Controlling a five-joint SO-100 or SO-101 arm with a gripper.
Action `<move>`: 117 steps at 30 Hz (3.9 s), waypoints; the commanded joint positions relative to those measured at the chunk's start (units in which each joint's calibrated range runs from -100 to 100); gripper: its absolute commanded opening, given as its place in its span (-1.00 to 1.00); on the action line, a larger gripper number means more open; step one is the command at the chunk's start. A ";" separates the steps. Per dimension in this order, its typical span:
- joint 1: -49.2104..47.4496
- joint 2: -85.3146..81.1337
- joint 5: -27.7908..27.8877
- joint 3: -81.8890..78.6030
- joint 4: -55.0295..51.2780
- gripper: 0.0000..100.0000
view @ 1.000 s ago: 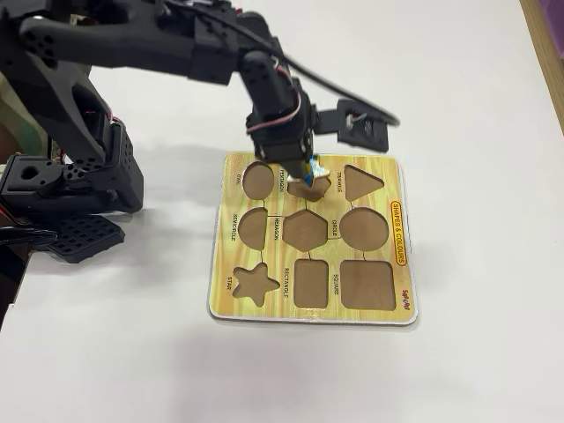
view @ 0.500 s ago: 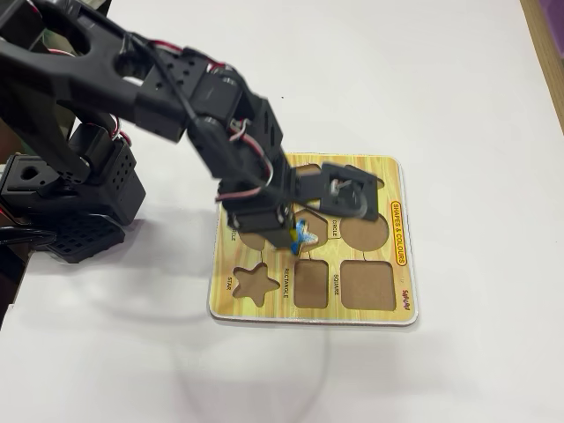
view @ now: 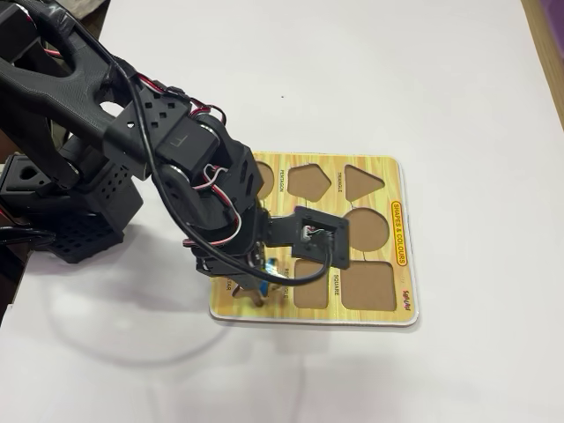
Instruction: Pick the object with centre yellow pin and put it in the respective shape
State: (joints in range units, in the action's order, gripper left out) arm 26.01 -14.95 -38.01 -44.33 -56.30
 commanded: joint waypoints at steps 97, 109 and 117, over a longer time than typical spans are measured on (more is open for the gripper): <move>2.51 -1.54 6.58 -9.17 7.12 -0.99; 0.26 -1.54 6.53 -9.17 7.21 -0.99; 0.26 -1.54 6.53 -9.35 8.59 -0.99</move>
State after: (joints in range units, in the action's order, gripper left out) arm 27.03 -15.55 -31.31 -53.60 -48.16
